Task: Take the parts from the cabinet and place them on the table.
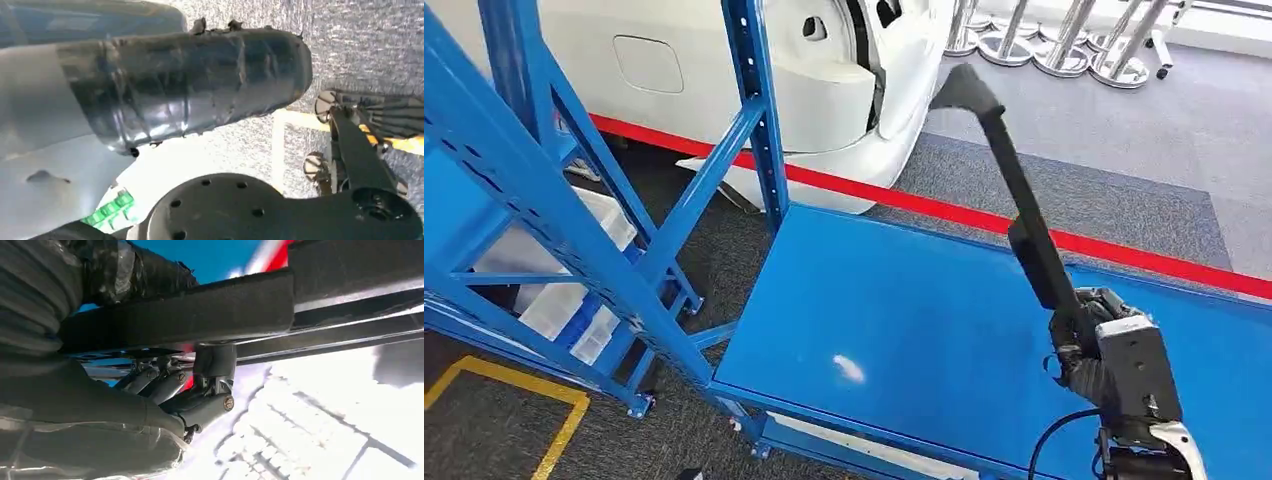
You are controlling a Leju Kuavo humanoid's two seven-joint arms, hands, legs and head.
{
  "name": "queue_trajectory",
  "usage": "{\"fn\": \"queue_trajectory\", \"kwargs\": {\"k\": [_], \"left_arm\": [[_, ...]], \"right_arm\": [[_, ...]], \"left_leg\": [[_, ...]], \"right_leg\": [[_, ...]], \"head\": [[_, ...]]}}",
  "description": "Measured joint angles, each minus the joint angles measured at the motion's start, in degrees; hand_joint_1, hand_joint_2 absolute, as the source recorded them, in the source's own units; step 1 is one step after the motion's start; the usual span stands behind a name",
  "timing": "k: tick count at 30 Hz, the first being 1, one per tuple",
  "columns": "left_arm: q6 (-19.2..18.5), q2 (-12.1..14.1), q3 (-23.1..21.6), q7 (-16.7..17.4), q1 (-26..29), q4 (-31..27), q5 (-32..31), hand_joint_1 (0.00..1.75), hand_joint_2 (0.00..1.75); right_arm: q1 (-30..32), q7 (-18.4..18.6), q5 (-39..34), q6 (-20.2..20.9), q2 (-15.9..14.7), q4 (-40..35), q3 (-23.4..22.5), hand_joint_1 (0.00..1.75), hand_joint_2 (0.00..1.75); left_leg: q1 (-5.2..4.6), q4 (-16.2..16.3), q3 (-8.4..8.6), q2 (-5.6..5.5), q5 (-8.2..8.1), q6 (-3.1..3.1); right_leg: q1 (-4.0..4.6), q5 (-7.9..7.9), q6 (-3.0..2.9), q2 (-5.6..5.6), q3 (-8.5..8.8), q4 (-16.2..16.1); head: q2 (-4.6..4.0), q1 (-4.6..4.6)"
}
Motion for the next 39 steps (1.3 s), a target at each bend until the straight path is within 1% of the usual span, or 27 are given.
{"fn": "queue_trajectory", "kwargs": {"k": [1, 2, 5, 7, 8, 9, 10, 11, 12, 13, 15, 16, 17, 20, 22, 23, 25, 26, 27, 28, 31, 32, 34, 36, 37, 38, 39], "left_arm": [[0.02, 0.0, 0.02, 0.0, 0.01, 0.0, 0.06, 0.0, 0.0], [0.09, 0.0, 0.07, 0.02, -0.04, 0.0, 0.13, 0.0, 0.0], [0.59, 0.0, 0.18, 0.04, 0.18, 0.0, 0.5, 0.0, 0.0], [0.81, 0.02, 0.22, 0.09, 0.11, 0.0, 0.55, 0.0, 0.0], [0.81, 0.22, 0.22, 0.11, 0.09, 0.0, 0.55, 0.0, 0.0], [0.81, 0.55, 0.22, 0.18, 0.1, 0.0, 0.55, 0.0, 0.0], [0.81, 0.76, 0.22, 0.17, 0.17, 0.0, 0.55, 0.0, 0.0], [0.79, 1.09, 0.22, 0.18, 0.27, 0.0, 0.55, 0.0, 0.0], [0.81, 1.25, 0.22, 0.17, 0.33, 0.0, 0.57, 0.0, 0.0], [0.81, 1.42, 0.2, 0.17, 0.32, 0.0, 0.59, 0.0, 0.0], [0.99, 1.53, 0.22, 0.2, 0.23, 0.0, 0.94, 0.0, 0.0], [1.09, 1.57, 0.22, 0.2, 0.2, 0.0, 0.98, 0.0, 0.0], [1.07, 1.57, 0.22, 0.2, 0.12, 0.0, 1.05, 0.0, 0.0], [1.16, 1.57, 0.22, 0.57, 0.24, 0.0, 1.2, 0.0, 0.0], [1.16, 1.55, 0.22, 0.61, 0.21, 0.0, 1.25, 0.0, 0.0], [1.2, 1.25, 0.24, 0.63, 0.11, 0.0, 1.27, 0.0, 0.0], [1.18, 0.74, 0.28, 0.63, 0.07, 0.0, 1.55, 0.0, 0.0], [1.2, 0.5, 0.29, 0.7, 0.11, 0.0, 1.57, 0.0, 0.0], [1.31, 0.35, 0.29, 0.72, 0.23, 0.0, 1.6, 0.0, 0.0], [1.62, 0.28, 0.29, 0.81, 0.29, 0.0, 1.6, 0.0, 0.0], [1.95, 0.26, 0.29, 1.07, 0.16, 0.0, 1.73, 0.0, 0.0], [1.86, 0.26, 0.29, 1.16, 0.14, 0.0, 1.77, 0.0, 0.0], [1.75, 0.24, 0.29, 1.22, 0.21, 0.0, 1.92, 0.0, 0.0], [1.16, 0.24, 0.31, 1.03, 0.18, 0.0, 2.16, 0.0, 0.0], [1.16, 0.24, 0.31, 0.98, 0.13, 0.0, 2.19, 0.0, 0.0], [1.16, 0.28, 0.33, 0.98, 0.11, 0.0, 2.23, 0.0, 0.0], [1.14, 0.59, 0.33, 1.01, 0.13, 0.0, 2.23, 0.0, 0.0]], "right_arm": [[-0.52, -0.35, -0.64, -0.55, 0.15, -1.55, 0.09, 1.75, 1.75], [-0.99, -0.57, -0.77, -1.03, 0.29, -2.88, 0.17, 1.75, 1.75], [-1.17, -1.71, 0.09, -2.5, 0.83, -7.58, 0.39, 1.75, 1.75], [-1.19, -1.9, 0.41, -2.78, 1.22, -9.77, 0.52, 1.75, 1.75], [-1.23, -1.93, 0.63, -3.02, 1.46, -10.71, 0.59, 1.75, 1.75], [-1.2, -1.99, 0.7, -3.22, 1.66, -11.76, 0.63, 1.75, 1.75], [-1.1, -1.99, 0.7, -3.26, 1.88, -12.38, 0.7, 1.75, 1.75], [-1.02, -1.99, 0.72, -3.26, 1.99, -12.86, 0.76, 1.75, 1.75], [-0.91, -2.14, 0.83, -3.35, 2.1, -13.28, 0.83, 1.75, 1.75], [-0.79, -2.45, 1.03, -3.48, 2.25, -13.74, 0.92, 1.75, 1.75], [-0.72, -3.06, 1.62, -4.18, 2.69, -14.96, 1.09, 1.75, 1.75], [-0.66, -3.35, 1.92, -4.51, 2.95, -15.59, 1.18, 1.75, 1.75], [-0.6, -3.48, 2.25, -4.83, 3.04, -16.29, 1.22, 1.75, 1.75], [0.04, -3.63, 2.66, -5.57, 3.61, -17.75, 1.62, 1.75, 1.75], [0.57, -3.63, 2.69, -6.26, 3.78, -18.28, 1.81, 1.75, 1.75], [0.63, -3.67, 2.84, -6.51, 3.78, -18.48, 2.01, 1.75, 1.75], [1.31, -4.33, 3.6, -7.67, 3.85, -18.5, 2.23, 1.75, 1.75], [1.99, -4.85, 3.78, -8.57, 3.96, -18.48, 2.27, 1.75, 1.75], [2.65, -5.34, 3.84, -9.41, 4.09, -18.48, 2.29, 1.75, 1.75], [3.2, -5.99, 3.74, -10.36, 4.29, -18.43, 2.36, 1.75, 1.75], [4.47, -8.28, 2.23, -11.94, 4.46, -18.35, 2.45, 1.75, 1.75], [4.74, -8.72, 1.92, -12.09, 4.53, -18.32, 2.47, 1.75, 1.75], [5.36, -8.96, 1.57, -12.46, 4.79, -18.21, 2.51, 1.75, 1.75], [6.08, -9.11, 1.0, -12.77, 4.83, -18.08, 2.51, 1.75, 1.75], [6.32, -9.25, 0.72, -12.94, 4.85, -18.02, 2.51, 1.75, 1.75], [6.54, -9.36, 0.56, -13.11, 4.92, -17.91, 2.54, 1.75, 1.75], [6.77, -9.51, 0.35, -13.4, 4.96, -17.8, 2.53, 1.75, 1.75]], "left_leg": [[0.0, -0.01, -0.01, -0.02, -0.05, -0.07], [-0.47, 0.34, -0.26, -0.08, -0.26, -0.41], [-0.06, -0.2, -0.16, -0.01, -0.06, -1.43], [-0.17, 1.03, -0.4, 0.2, -1.29, -2.08], [-0.11, 4.28, -1.87, 0.29, -3.47, -2.31], [0.0, 10.1, -4.61, 0.36, -6.35, -2.56], [0.06, 14.38, -6.67, 0.37, -8.03, -2.7], [0.1, 17.7, -8.39, 0.38, -8.84, -2.86], [0.19, 18.35, -8.88, 0.38, -8.27, -3.04], [0.3, 16.35, -8.06, 0.39, -6.48, -3.15], [0.63, 6.12, -3.1, 0.43, -0.95, -3.25], [0.81, 1.75, -0.91, 0.41, 0.36, -3.26], [0.67, 0.41, -0.33, 0.19, -0.51, -2.79], [0.36, 0.67, -0.65, 0.02, -0.33, -1.37], [0.85, 0.14, -0.44, 0.11, 0.13, -0.63], [0.84, 0.1, -0.52, 0.12, 0.19, -0.35], [0.72, 0.11, -0.71, 0.12, 0.21, -0.13], [0.6, 0.12, -0.76, 0.12, 0.18, -0.08], [0.5, 0.13, -0.74, 0.1, 0.16, -0.04], [0.37, 0.13, -0.66, 0.05, 0.15, -0.03], [-0.02, 0.11, -0.28, -0.08, 0.1, -0.05], [-0.32, 0.19, -0.38, -0.05, -0.03, -0.25], [-0.15, 0.24, -0.65, 0.05, 0.31, -0.88], [-0.14, -0.1, -0.53, 0.08, 0.66, -1.57], [-0.12, 0.43, -0.63, 0.16, -0.29, -1.83], [-0.17, 2.3, -1.42, 0.27, -2.41, -2.06], [-0.06, 6.47, -3.08, 0.32, -5.35, -2.22]], "right_leg": [[0.24, 1.23, -0.67, -0.09, 1.91, -4.03], [0.4, 0.7, -0.76, -0.26, 2.46, -5.6], [0.67, 0.8, -0.96, -0.24, 2.32, -5.62], [0.06, 1.5, -1.38, -0.45, 3.22, -7.08], [0.05, 1.6, -1.56, -0.47, 3.35, -7.29], [0.06, 1.59, -1.63, -0.51, 3.34, -7.28], [0.06, 1.54, -1.7, -0.53, 3.35, -7.25], [0.05, 1.52, -1.7, -0.53, 3.34, -7.19], [0.02, 1.47, -1.65, -0.5, 3.35, -7.13], [-0.01, 1.38, -1.63, -0.46, 3.36, -6.99], [-0.24, 0.89, -1.16, -0.31, 3.43, -6.42], [-0.21, 0.62, -0.78, -0.27, 3.39, -6.06], [0.19, 0.2, -0.29, -0.12, 3.05, -5.32], [-0.08, 0.57, 0.49, -0.08, 3.22, -6.02], [-0.08, -0.47, 1.04, -0.06, 2.94, -4.98], [-0.09, -2.57, 1.17, -0.09, 1.37, -1.75], [-0.1, -7.09, 1.37, -0.08, -3.27, 8.07], [-0.1, -8.59, 1.4, -0.09, -5.46, 12.53], [-0.1, -8.49, 1.28, -0.09, -6.41, 14.19], [-0.08, -6.95, 1.01, -0.08, -5.8, 12.7], [0.34, 0.37, -0.68, -0.12, 1.3, -2.22], [0.79, 0.2, -1.24, -0.35, 2.62, -5.21], [0.95, 0.9, -0.95, -0.45, 2.34, -5.25], [0.85, 1.46, -1.51, -0.35, 2.37, -5.93], [0.38, 2.03, -1.62, -0.72, 2.62, -6.73], [0.39, 2.29, -1.92, -0.8, 2.56, -7.01], [0.38, 2.49, -2.15, -0.88, 2.28, -7.03]], "head": [[0.02, 0.0], [0.0, -0.02], [0.0, -0.07], [0.0, -0.22], [0.0, -0.35], [0.02, -0.33], [0.0, -0.33], [0.0, -0.28], [0.02, -0.35], [0.0, -0.33], [0.0, -0.31], [0.0, -0.37], [0.02, -0.46], [0.0, -0.26], [0.0, -0.2], [0.0, -0.07], [0.0, -0.04], [0.0, -0.04], [0.0, -0.04], [0.0, -0.04], [0.0, -0.04], [0.0, -0.07], [0.0, -0.15], [0.0, -0.09], [0.0, -0.15], [0.0, -0.22], [0.0, -0.26]]}}
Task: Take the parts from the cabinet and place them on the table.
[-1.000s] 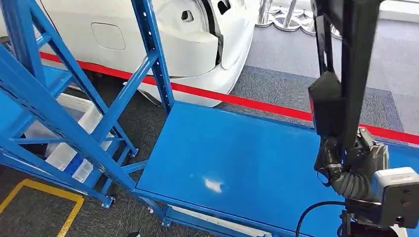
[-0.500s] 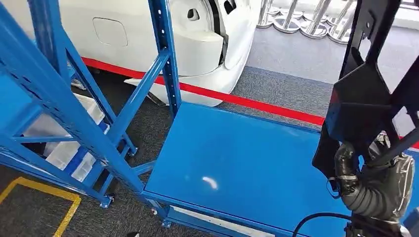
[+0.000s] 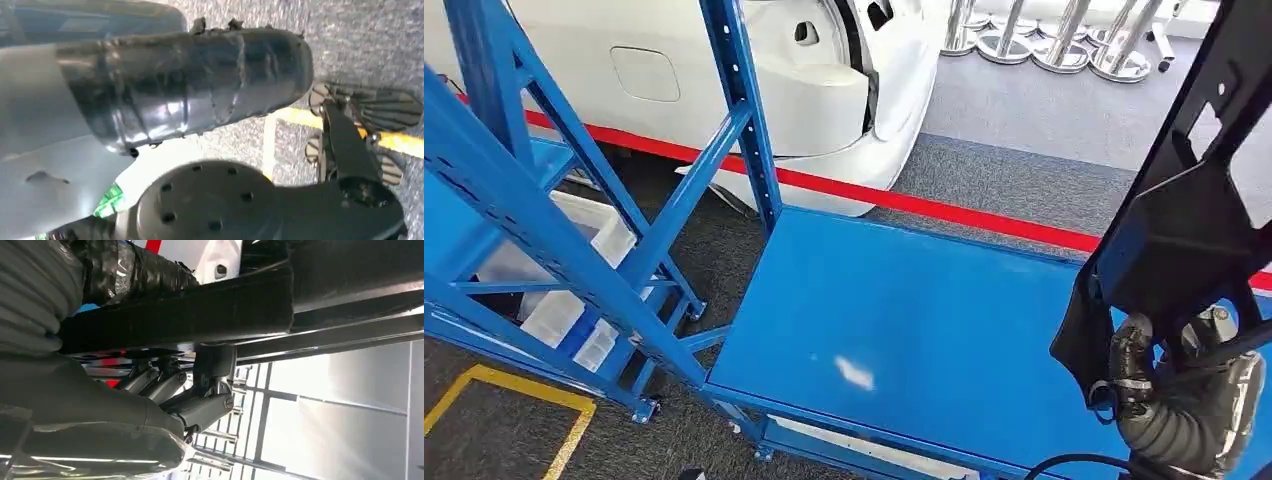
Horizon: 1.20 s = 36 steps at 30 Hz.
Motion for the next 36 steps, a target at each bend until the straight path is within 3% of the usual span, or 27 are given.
{"fn": "queue_trajectory", "kwargs": {"k": [1, 3, 4, 5, 7, 8, 12, 13, 14, 16, 17, 18, 19, 20, 21, 22, 23, 24, 25, 27, 28, 29, 30, 32, 33, 34, 36], "left_arm": [[-0.07, 0.24, 0.0, 0.04, 0.05, 0.0, 0.0, 0.0, 0.0], [-0.13, 0.75, 0.0, 0.13, 0.15, 0.0, 0.0, 0.0, 0.0], [-0.13, 0.9, 0.0, 0.13, 0.15, 0.0, 0.0, 0.0, 0.0], [-0.15, 0.96, 0.0, 0.13, 0.11, 0.0, 0.0, 0.0, 0.0], [-0.13, 1.01, 0.0, 0.13, -0.04, 0.0, 0.0, 0.0, 0.0], [-0.13, 1.01, 0.0, 0.13, -0.23, 0.0, 0.02, 0.0, 0.0], [-0.07, 1.01, 0.0, 0.2, -0.12, 0.0, 0.04, 0.0, 0.0], [-0.04, 1.01, 0.0, 0.22, -0.04, 0.0, 0.04, 0.0, 0.0], [0.0, 0.94, 0.0, 0.22, -0.18, 0.0, 0.06, 0.0, 0.0], [0.04, 0.42, 0.0, 0.22, -0.3, 0.0, 0.13, 0.0, 0.0], [0.11, 0.27, 0.0, 0.22, -0.28, 0.0, 0.13, 0.0, 0.0], [0.09, 0.02, 0.02, 0.24, -0.24, 0.0, 0.13, 0.0, 0.0], [0.11, -0.04, 0.02, 0.24, -0.21, 0.0, 0.15, 0.0, 0.0], [0.11, -0.04, 0.04, 0.24, -0.21, 0.0, 0.15, 0.0, 0.0], [0.09, -0.06, 0.04, 0.31, -0.22, 0.0, 0.17, 0.0, 0.0], [0.09, -0.04, 0.04, 0.31, -0.25, 0.0, 0.2, 0.0, 0.0], [0.05, -0.04, 0.04, 0.31, -0.28, 0.0, 0.2, 0.0, 0.0], [0.02, -0.04, 0.04, 0.31, -0.24, 0.0, 0.2, 0.0, 0.0], [0.06, -0.09, 0.04, 0.33, -0.19, 0.0, 0.2, 0.0, 0.0], [0.07, -0.15, 0.09, 0.37, -0.23, 0.0, 0.22, 0.0, 0.0], [0.07, -0.15, 0.11, 0.37, -0.11, 0.0, 0.22, 0.0, 0.0], [0.11, -0.15, 0.2, 0.35, -0.07, 0.0, 0.22, 0.0, 0.0], [0.09, -0.11, 0.24, 0.24, -0.02, 0.0, 0.22, 0.0, 0.0], [0.02, 0.44, 0.24, 0.02, -0.01, 0.02, 0.2, 0.0, 0.0], [0.02, 0.75, 0.24, 0.02, -0.01, 0.02, 0.2, 0.0, 0.0], [0.0, 0.94, 0.24, 0.02, -0.04, 0.02, 0.2, 0.0, 0.0], [-0.09, 1.12, 0.24, 0.0, -0.08, 0.02, 0.2, 0.0, 0.0]], "right_arm": [[0.42, 0.0, -0.31, -0.2, 0.15, 0.15, 0.0, 1.75, 1.75], [0.91, 0.0, -0.35, -0.24, 0.26, 0.53, 0.0, 1.75, 1.75], [1.07, 0.0, -0.35, -0.24, 0.31, 0.7, 0.02, 1.75, 1.75], [1.23, 0.0, -0.35, -0.24, 0.37, 0.83, 0.02, 1.75, 1.75], [1.42, 0.0, -0.42, -0.24, 0.41, 1.07, 0.04, 1.75, 1.75], [1.45, 0.0, -0.59, -0.35, 0.42, 1.09, 0.04, 1.75, 1.75], [1.66, -0.04, -1.23, -0.61, 0.41, 1.4, 0.11, 1.75, 1.75], [1.7, -0.04, -1.29, -0.77, 0.28, 1.42, 0.09, 1.75, 1.75], [1.79, -0.11, -1.29, -0.92, 0.24, 1.51, 0.09, 1.75, 1.75], [1.9, -0.09, -1.36, -0.94, 0.17, 1.6, 0.09, 1.75, 1.75], [2.05, -0.09, -1.38, -0.96, 0.17, 1.7, 0.09, 1.75, 1.75], [2.18, -0.09, -1.42, -1.01, 0.15, 1.79, 0.09, 1.75, 1.75], [2.29, -0.09, -1.45, -1.01, 0.13, 1.9, 0.09, 1.75, 1.75], [2.35, -0.09, -1.47, -1.03, 0.13, 1.99, 0.09, 1.75, 1.75], [2.35, -0.09, -1.47, -1.03, 0.13, 2.03, 0.09, 1.75, 1.75], [2.34, -0.09, -1.49, -1.03, 0.11, 2.03, 0.09, 1.75, 1.75], [2.29, -0.09, -1.49, -1.03, 0.11, 2.03, 0.07, 1.75, 1.75], [2.19, -0.09, -1.49, -1.03, 0.09, 2.01, 0.06, 1.75, 1.75], [2.22, -0.11, -1.49, -1.05, 0.07, 2.05, 0.04, 1.75, 1.75], [2.25, -0.09, -1.49, -1.09, -0.09, 2.03, 0.02, 1.75, 1.75], [2.29, -0.06, -1.51, -1.09, -0.15, 2.05, 0.02, 1.75, 1.75], [2.25, -0.04, -1.55, -1.09, -0.15, 2.08, 0.04, 1.75, 1.75], [2.28, -0.02, -1.58, -1.09, -0.15, 2.08, 0.04, 1.75, 1.75], [2.47, 0.04, -1.71, -1.09, -0.15, 2.16, 0.04, 1.75, 1.75], [2.5, 0.04, -1.69, -1.09, -0.15, 2.27, 0.04, 1.75, 1.75], [2.52, 0.07, -1.69, -1.09, -0.15, 2.38, 0.04, 1.75, 1.75], [2.62, 0.07, -1.69, -1.09, -0.15, 2.51, 0.04, 1.75, 1.75]], "left_leg": [[0.08, 5.58, -2.09, 0.03, -2.95, -0.19], [0.15, 11.66, -4.13, 0.04, -5.23, -0.51], [0.23, 10.88, -3.24, 0.07, -4.44, -0.6], [0.32, 7.88, -1.35, 0.08, -2.87, -0.63], [0.42, -2.71, 5.23, 0.08, 1.15, -0.55], [0.4, -6.91, 7.52, -0.03, 0.93, -0.37], [-0.05, -6.58, 6.55, -0.22, 2.32, 1.28], [0.5, -7.03, 6.29, -0.02, 3.2, 1.85], [0.45, -7.0, 5.55, 0.17, 3.81, 2.17], [0.4, -6.98, 4.02, 0.21, 4.88, 2.61], [0.35, -6.97, 3.17, 0.23, 5.46, 2.61], [0.27, -6.94, 2.36, 0.25, 6.01, 2.61], [0.22, -6.89, 1.54, 0.29, 6.61, 2.57], [0.13, -6.86, 0.77, 0.3, 7.15, 2.5], [0.0, -6.83, 0.11, 0.3, 7.66, 2.42], [-0.15, -6.82, -0.49, 0.26, 8.25, 2.3], [-0.13, -6.79, -0.61, 0.24, 8.71, 2.18], [-0.48, -6.76, -1.06, 0.25, 9.05, 1.78], [-0.22, -6.98, -1.05, 0.35, 9.86, 1.33], [0.05, -7.35, -1.16, 0.41, 10.96, 0.6], [-0.12, -7.54, -1.23, 0.15, 11.27, 0.18], [0.0, -6.71, -1.97, 0.14, 9.46, -0.07], [-0.01, -3.84, -2.95, 0.16, 5.8, -0.24], [0.1, 5.68, -5.5, 0.22, -1.46, -0.65], [0.14, 9.39, -6.04, 0.23, -2.9, -0.87], [0.22, 11.5, -5.78, 0.25, -2.29, -1.05], [0.41, 8.9, -2.12, 0.37, 1.73, -1.2]], "right_leg": [[0.0, 0.21, -0.01, -0.08, -0.35, 0.08], [-0.01, 0.55, 0.05, -0.13, -1.14, 0.38], [-0.04, 0.77, 0.14, -0.12, -1.59, 0.54], [-0.06, 0.97, 0.25, -0.1, -1.92, 0.73], [-0.17, 1.28, 0.68, -0.05, -2.52, 1.25], [0.0, 1.43, 1.01, -0.01, -2.87, 1.75], [-0.17, 2.78, 2.61, 0.01, -3.22, 1.56], [-0.29, 2.74, 2.92, 0.28, -3.6, 1.75], [-0.26, -0.17, 3.23, 0.57, -4.41, 3.6], [-0.44, -7.07, 3.55, 0.59, -7.18, 11.96], [-0.44, -9.81, 3.7, 0.59, -8.41, 16.71], [-0.44, -10.97, 3.74, 0.59, -8.91, 19.96], [-0.43, -10.31, 3.65, 0.59, -8.34, 20.84], [-0.42, -8.37, 3.44, 0.59, -6.5, 19.18], [-0.39, -6.27, 3.06, 0.59, -3.74, 15.62], [-0.27, -4.64, 2.41, 0.6, 0.29, 9.97], [0.03, -4.77, 1.76, 0.58, 3.94, 4.98], [0.45, -6.39, 1.14, 0.43, 7.02, -0.06], [0.44, -6.32, 1.56, 0.32, 7.02, -0.76], [0.82, -5.55, 1.08, 0.48, 6.29, -0.72], [0.41, -4.59, 0.6, 0.35, 5.31, -1.63], [0.18, -3.75, 0.36, -0.14, 5.34, -1.83], [0.16, -3.23, -0.08, -0.09, 4.63, -2.14], [0.15, -1.87, -0.35, -0.13, 3.18, -2.12], [0.15, -1.22, -0.31, -0.16, 2.37, -2.02], [0.14, -0.59, -0.24, -0.17, 1.37, -1.8], [0.05, 0.37, 0.1, -0.13, -0.15, -1.05]], "head": [[0.0, 0.0], [0.0, 0.0], [0.0, 0.0], [0.02, 0.0], [0.0, 0.0], [0.0, -0.07], [0.0, 0.13], [0.0, 0.15], [0.0, 0.26], [0.0, 0.52], [0.0, 0.5], [0.0, 0.5], [0.0, 0.5], [0.0, 0.5], [0.0, 0.5], [0.0, 0.5], [0.02, 0.48], [0.0, 0.46], [0.0, 0.28], [0.0, 0.42], [0.0, 0.37], [0.0, 0.31], [0.0, 0.15], [0.0, 0.13], [0.0, 0.11], [0.0, 0.11], [0.0, 0.09]]}}
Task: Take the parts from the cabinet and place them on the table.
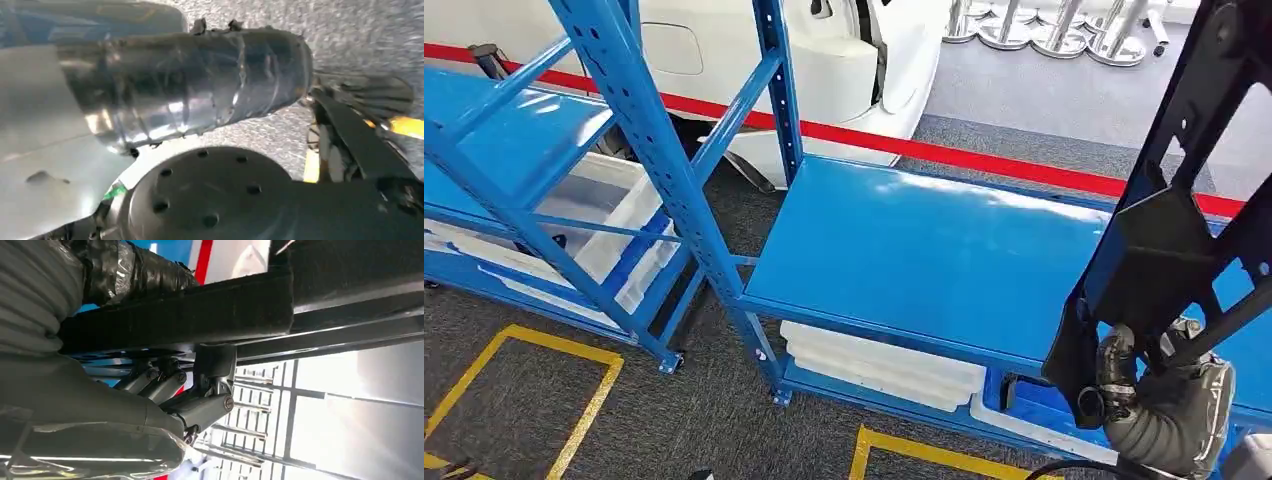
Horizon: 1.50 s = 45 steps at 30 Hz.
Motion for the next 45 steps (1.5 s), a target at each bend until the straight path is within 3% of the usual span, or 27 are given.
{"fn": "queue_trajectory", "kwargs": {"k": [1, 2, 3, 4, 6, 7, 9, 11, 12, 13, 14, 16, 17, 19, 22, 23, 26, 27, 28, 30, 32, 34, 38, 39, 42, 43, 45], "left_arm": [[-0.07, 0.0, 0.0, -0.07, -0.07, 0.0, 0.0, 0.0, 0.0], [-0.11, 0.0, 0.02, -0.07, -0.19, -0.02, 0.0, 0.0, 0.0], [-0.18, 0.0, 0.04, -0.2, -0.38, -0.02, 0.0, 0.0, 0.0], [-0.2, 0.0, 0.07, -0.2, -0.44, -0.02, 0.0, 0.0, 0.0], [-0.18, 0.0, 0.09, -0.22, -0.51, -0.02, 0.0, 0.0, 0.0], [-0.17, 0.0, 0.09, -0.24, -0.39, 0.0, 0.0, 0.0, 0.0], [-0.22, 0.0, 0.09, -0.46, -0.36, 0.0, 0.0, 0.0, 0.0], [-0.17, -0.53, 0.13, -0.48, -0.42, -0.02, 0.0, 0.0, 0.0], [-0.15, -0.77, 0.15, -0.48, -0.45, -0.02, 0.0, 0.0, 0.0], [-0.13, -1.03, 0.17, -0.48, -0.44, -0.02, 0.0, 0.0, 0.0], [-0.07, -1.25, 0.2, -0.5, -0.4, -0.02, 0.0, 0.0, 0.0], [-0.02, -1.44, 0.22, -0.77, -0.4, -0.02, 0.0, 0.0, 0.0], [-0.02, -1.44, 0.24, -0.83, -0.43, -0.02, 0.0, 0.0, 0.0], [-0.07, -1.44, 0.24, -1.07, -0.43, -0.04, 0.0, 0.0, 0.0], [-0.09, -1.44, 0.33, -1.07, -0.3, -0.02, 0.0, 0.0, 0.0], [-0.09, -1.44, 0.37, -1.07, -0.21, -0.02, 0.0, 0.0, 0.0], [-0.26, -1.0, 0.48, -1.29, -0.05, -0.02, 0.0, 0.0, 0.0], [-0.26, -0.7, 0.48, -1.25, -0.07, -0.02, 0.0, 0.0, 0.0], [-0.24, -0.37, 0.48, -1.25, -0.09, -0.02, 0.0, 0.0, 0.0], [-0.33, 0.07, 0.46, -1.27, -0.07, -0.02, 0.0, 0.0, 0.0], [-0.35, 0.2, 0.46, -1.44, -0.21, -0.02, 0.0, 0.0, 0.0], [-0.28, 0.22, 0.5, -1.64, -0.47, -0.04, 0.0, 0.0, 0.0], [-0.31, 0.22, 0.48, -1.57, -0.52, -0.02, 0.0, 0.0, 0.0], [-0.33, 0.22, 0.48, -1.62, -0.53, -0.02, 0.0, 0.0, 0.0], [-0.24, -0.35, 0.48, -1.79, -0.54, -0.02, -0.02, 0.0, 0.0], [-0.22, -0.48, 0.48, -1.79, -0.54, -0.02, -0.02, 0.0, 0.0], [-0.22, -0.77, 0.48, -1.92, -0.52, -0.02, -0.07, 0.0, 0.0]], "right_arm": [[0.03, 0.0, 0.0, 0.0, 0.0, 0.0, 0.0, 1.75, 1.75], [0.04, 0.0, 0.0, 0.0, 0.0, 0.0, 0.0, 1.75, 1.75], [0.07, 0.0, 0.0, 0.0, 0.0, 0.0, 0.0, 1.75, 1.75], [0.06, 0.02, 0.02, 0.0, -0.02, 0.0, -0.04, 1.75, 1.75], [0.03, 0.0, 0.02, -0.02, -0.04, 0.0, -0.07, 1.75, 1.75], [0.07, 0.0, 0.02, -0.02, -0.09, 0.0, -0.07, 1.75, 1.75], [0.05, 0.0, 0.04, -0.02, -0.15, 0.02, -0.11, 1.75, 1.75], [0.09, 0.0, 0.04, -0.02, -0.26, 0.02, -0.15, 1.75, 1.75], [0.1, 0.0, 0.04, -0.02, -0.26, 0.07, -0.15, 1.75, 1.75], [0.1, 0.0, 0.02, -0.02, -0.3, 0.13, -0.15, 1.75, 1.75], [0.1, 0.0, 0.02, -0.02, -0.33, 0.17, -0.15, 1.75, 1.75], [0.08, 0.0, -0.02, -0.02, -0.33, 0.2, -0.15, 1.75, 1.75], [0.05, 0.0, -0.04, 0.0, -0.35, 0.17, -0.17, 1.75, 1.75], [-0.18, -0.07, -0.2, 0.13, -0.35, 0.09, -0.22, 1.75, 1.75], [-0.11, -0.15, -0.37, 0.31, -0.35, 0.15, -0.24, 1.75, 1.75], [-0.14, -0.17, -0.39, 0.41, -0.35, 0.17, -0.24, 1.75, 1.75], [-0.12, -0.26, -0.39, 0.79, -0.28, 0.17, -0.24, 1.75, 1.75], [-0.1, -0.26, -0.39, 0.87, -0.26, 0.2, -0.24, 1.75, 1.75], [-0.1, -0.26, -0.42, 0.92, -0.24, 0.22, -0.24, 1.75, 1.75], [-0.09, -0.28, -0.42, 0.96, -0.22, 0.26, -0.22, 1.75, 1.75], [-0.12, -0.33, -0.42, 0.98, -0.22, 0.28, -0.22, 1.75, 1.75], [-0.1, -0.35, -0.39, 1.05, -0.11, 0.28, -0.24, 1.75, 1.75], [-0.14, -0.42, -0.39, 1.05, -0.04, 0.26, -0.22, 1.75, 1.75], [-0.12, -0.5, -0.39, 1.07, -0.04, 0.28, -0.22, 1.75, 1.75], [-0.08, -0.66, -0.59, 1.14, -0.07, 0.31, -0.33, 1.75, 1.75], [-0.07, -0.68, -0.66, 1.14, -0.07, 0.31, -0.35, 1.75, 1.75], [-0.07, -0.83, -0.92, 1.33, -0.07, 0.33, -0.39, 1.75, 1.75]], "left_leg": [[0.09, -4.98, 3.96, 0.02, 1.85, 0.07], [0.11, -9.79, 7.71, 0.0, 1.72, 0.17], [0.01, -14.36, 10.97, -0.05, 0.23, 0.48], [-0.12, -16.6, 11.8, -0.15, -0.81, 0.98], [-0.4, -16.59, 10.9, -0.14, -0.78, 1.41], [-0.16, -16.92, 10.57, -0.08, -0.07, 2.17], [0.15, -16.93, 9.18, 0.21, 1.26, 3.18], [0.12, -16.9, 7.27, 0.33, 2.75, 3.55], [0.09, -16.87, 6.28, 0.33, 3.51, 3.52], [0.09, -16.83, 5.21, 0.34, 4.27, 3.45], [0.09, -16.75, 4.12, 0.34, 5.07, 3.34], [0.12, -16.52, 2.09, 0.33, 6.5, 2.96], [0.13, -16.45, 1.31, 0.27, 7.2, 2.69], [-0.26, -16.16, 0.61, 0.22, 8.09, 1.99], [-0.16, -16.76, -0.07, 0.21, 10.54, 0.76], [0.06, -16.45, -0.43, 0.18, 9.86, 0.49], [0.02, -5.67, -3.41, 0.25, -1.24, 0.07], [0.02, -0.91, -4.37, 0.25, -3.76, 0.06], [-0.01, 2.53, -4.66, 0.26, -4.25, 0.09], [-0.15, 2.25, -2.04, 0.25, -0.83, 0.51], [-0.64, -5.81, 4.33, 0.14, 1.98, 1.63], [-1.52, -16.26, 11.67, 0.22, -0.06, 2.92], [-1.29, -18.88, 11.44, 0.35, 0.86, 3.56], [-1.03, -18.86, 10.89, 0.56, 1.58, 3.81], [-0.82, -18.36, 8.14, 0.6, 3.24, 4.27], [-0.74, -18.09, 7.12, 0.61, 3.8, 4.12], [-0.42, -17.33, 4.81, 0.65, 4.96, 3.65]], "right_leg": [[-0.09, 0.44, 0.27, 0.02, -1.22, 0.68], [-0.1, 0.78, 0.5, 0.06, -1.98, 1.43], [0.11, 0.95, 0.77, 0.04, -2.83, 2.17], [0.08, 1.37, 1.15, -0.12, -3.23, 2.55], [-0.07, 2.63, 1.96, -0.31, -3.88, 2.51], [0.08, 3.07, 2.37, -0.27, -4.14, 2.47], [-0.1, -1.68, 3.07, 0.18, -5.69, 5.27], [-0.32, -8.87, 3.63, 0.32, -8.5, 14.68], [-0.38, -10.71, 3.82, 0.36, -9.37, 18.89], [-0.45, -10.64, 3.89, 0.36, -9.49, 21.7], [-0.51, -8.74, 3.9, 0.35, -8.53, 22.03], [-0.56, -4.06, 3.65, 0.36, -3.62, 16.65], [-0.56, -3.77, 3.47, 0.35, 0.49, 11.37], [-0.36, -6.99, 2.55, 0.46, 8.21, 0.16], [-0.09, -6.47, 1.18, 0.54, 6.6, 0.29], [-0.48, -5.82, 0.61, 0.24, 5.8, 0.16], [-0.06, -4.13, -0.42, 0.03, 3.86, 0.24], [0.09, -3.46, -0.56, 0.03, 3.06, 0.31], [0.28, -2.81, -0.59, 0.03, 2.14, 0.48], [0.58, -1.78, -0.64, 0.04, 0.25, 1.01], [0.83, -0.76, -0.55, 0.16, -1.05, 1.7], [1.01, -0.12, -0.15, 0.02, -2.01, 2.25], [0.98, 1.9, 0.97, -0.28, -3.18, 2.01], [0.81, -0.19, 1.42, 0.22, -3.82, 3.05], [-0.2, -9.81, 2.79, 0.54, -7.86, 16.07], [-0.46, -10.87, 3.14, 0.54, -8.62, 19.68], [-0.87, -7.63, 3.74, 0.54, -7.34, 20.88]], "head": [[0.0, -0.13], [0.0, -0.28], [0.0, -0.66], [0.0, -0.7], [0.0, -0.79], [0.0, -0.7], [0.0, -0.55], [0.0, -0.39], [0.02, -0.39], [0.0, -0.39], [0.02, -0.42], [0.0, -0.46], [0.0, -0.46], [0.0, -0.57], [0.0, -0.99], [0.0, -0.96], [0.0, -1.68], [0.0, -1.88], [0.0, -1.95], [0.0, -2.17], [0.0, -2.99], [0.0, -3.13], [0.0, -3.5], [0.0, -3.35], [0.0, -2.78], [0.0, -2.78], [0.0, -2.78]]}}
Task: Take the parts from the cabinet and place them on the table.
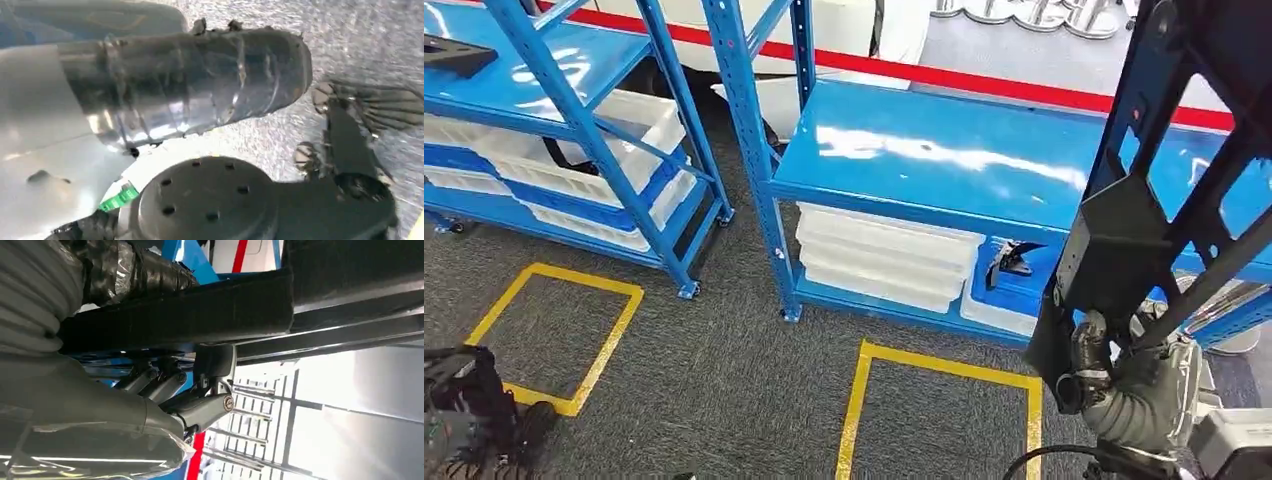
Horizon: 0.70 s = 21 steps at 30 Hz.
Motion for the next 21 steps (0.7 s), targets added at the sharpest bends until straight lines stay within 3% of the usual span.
{"fn": "queue_trajectory", "kwargs": {"k": [1, 2, 3, 4, 5, 8, 9, 10, 12, 13, 14, 15, 17, 18, 19, 20, 21], "left_arm": [[0.0, -0.11, 0.0, -0.02, -0.02, 0.0, -0.02, 0.0, 0.0], [0.0, -0.13, 0.0, -0.02, -0.03, 0.0, -0.02, 0.0, 0.0], [0.0, -0.15, 0.0, -0.07, -0.06, -0.04, -0.02, 0.0, 0.0], [0.07, -0.15, 0.0, -0.22, 0.03, -0.09, -0.02, 0.0, 0.0], [0.07, -0.15, -0.02, -0.22, 0.05, -0.07, -0.02, 0.0, 0.0], [0.04, -0.15, 0.0, -0.15, 0.24, -0.04, -0.02, 0.0, 0.0], [0.07, -0.15, 0.0, -0.09, 0.28, -0.04, -0.04, 0.0, 0.0], [0.04, -0.07, -0.02, -0.09, 0.39, -0.04, -0.04, 0.0, 0.0], [-0.02, 0.59, -0.02, -0.15, 0.42, -0.04, -0.09, 0.0, 0.0], [-0.02, 0.98, -0.02, -0.13, 0.38, -0.04, -0.11, 0.0, 0.0], [-0.02, 1.14, -0.04, -0.13, 0.37, -0.04, -0.11, 0.0, 0.0], [-0.04, 1.29, -0.04, -0.11, 0.38, -0.04, -0.13, 0.0, 0.0], [-0.02, 1.38, -0.04, -0.13, 0.31, -0.04, -0.22, 0.0, 0.0], [0.0, 1.38, -0.04, -0.17, 0.2, -0.04, -0.22, 0.0, 0.0], [0.0, 1.38, -0.04, -0.24, 0.05, -0.07, -0.22, 0.0, 0.0], [0.0, 1.38, -0.04, -0.26, -0.01, -0.04, -0.22, 0.0, 0.0], [0.0, 1.38, -0.04, -0.24, -0.14, -0.04, -0.22, 0.0, 0.0]], "right_arm": [[-0.01, -0.09, -0.09, 0.07, 0.0, 0.02, -0.02, 1.75, 1.75], [-0.01, -0.13, -0.09, 0.09, 0.0, 0.02, -0.02, 1.75, 1.75], [-0.05, -0.17, -0.11, 0.2, 0.0, 0.02, -0.04, 1.75, 1.75], [-0.25, -0.17, -0.13, 0.37, 0.0, 0.0, -0.04, 1.75, 1.75], [-0.32, -0.28, -0.13, 0.5, 0.0, -0.02, -0.09, 1.75, 1.75], [-0.1, -0.39, -0.22, 0.72, 0.0, 0.07, -0.11, 1.75, 1.75], [-0.13, -0.44, -0.26, 0.83, 0.02, 0.13, -0.09, 1.75, 1.75], [-0.04, -0.46, -0.31, 0.87, 0.04, 0.13, -0.09, 1.75, 1.75], [-0.04, -0.63, -0.31, 1.11, 0.07, 0.17, -0.07, 1.75, 1.75], [-0.02, -0.72, -0.26, 1.29, 0.09, 0.26, -0.04, 1.75, 1.75], [-0.01, -0.83, -0.15, 1.57, 0.09, 0.39, -0.02, 1.75, 1.75], [0.0, -0.96, 0.02, 1.88, 0.09, 0.52, 0.0, 1.75, 1.75], [0.0, -1.25, 0.57, 2.23, 0.11, 0.72, 0.04, 1.75, 1.75], [-0.02, -1.31, 0.74, 2.36, 0.15, 0.81, 0.07, 1.75, 1.75], [-0.03, -1.38, 0.87, 2.4, 0.39, 0.92, 0.07, 1.75, 1.75], [-0.09, -1.4, 0.98, 2.45, 0.42, 1.0, 0.09, 1.75, 1.75], [-0.14, -1.46, 1.12, 2.49, 0.42, 1.11, 0.09, 1.75, 1.75]], "left_leg": [[0.24, 0.59, -1.3, 0.0, 0.48, -0.34], [0.48, 1.27, -2.52, -0.02, 0.86, -0.75], [0.45, 2.09, -3.22, -0.09, 1.13, -1.11], [0.19, 2.74, -3.97, -0.16, 1.24, -1.46], [0.2, 2.99, -4.23, -0.17, 1.72, -1.96], [0.48, 2.61, -4.62, -0.3, 3.34, -3.23], [0.7, 3.34, -5.19, -0.32, 1.57, -3.44], [0.68, 5.82, -5.86, -0.32, -1.84, -3.54], [0.61, 14.7, -8.07, -0.33, -8.98, -3.6], [0.61, 18.98, -8.78, -0.33, -10.73, -3.57], [0.58, 21.04, -8.62, -0.33, -10.3, -3.47], [0.54, 20.95, -7.51, -0.33, -8.48, -3.26], [0.19, 14.9, -2.45, -0.37, -4.33, -2.26], [-0.27, 9.5, 1.55, -0.51, -3.77, -1.3], [-1.03, 4.84, 5.0, -0.88, -4.84, -0.3], [-0.98, 1.04, 6.7, -0.67, -5.64, -0.11], [-1.25, 0.62, 6.62, -0.71, -5.55, -0.38]], "right_leg": [[-0.23, 2.5, 0.29, -0.01, 2.15, -2.47], [-0.51, 3.93, 0.6, -0.03, 5.38, -6.7], [-0.85, 3.23, 0.83, -0.13, 9.25, -11.67], [-0.91, 1.1, 0.73, -0.11, 12.84, -16.85], [-0.63, -0.2, -0.63, 0.15, 13.53, -18.79], [-0.4, 0.96, -2.27, 0.02, 11.64, -18.16], [-0.58, 1.54, -2.74, -0.36, 11.11, -18.12], [-0.5, 1.97, -3.13, -0.29, 10.46, -18.24], [-0.19, 3.25, -3.7, -0.3, 9.18, -18.21], [0.06, 3.88, -3.8, -0.3, 8.34, -18.17], [0.27, 4.48, -3.87, -0.31, 7.56, -18.06], [0.48, 5.06, -3.9, -0.29, 7.34, -17.97], [0.85, 6.14, -3.86, -0.15, 5.57, -17.74], [0.95, 6.7, -3.8, -0.09, 5.09, -17.73], [0.97, 7.07, -3.55, -0.15, 4.71, -17.7], [1.07, 7.66, -3.26, -0.25, 4.54, -17.61], [0.81, 8.49, -2.84, -0.34, 4.23, -17.86]], "head": [[0.02, -0.02], [0.0, -0.04], [0.02, 0.0], [0.0, 0.09], [0.0, -0.13], [0.0, -0.24], [0.0, -0.26], [0.0, -0.42], [0.0, -0.65], [0.0, -0.66], [0.0, -0.74], [0.0, -0.85], [0.02, -1.07], [0.0, -1.27], [0.02, -1.23], [0.0, -1.2], [0.0, -1.31]]}}
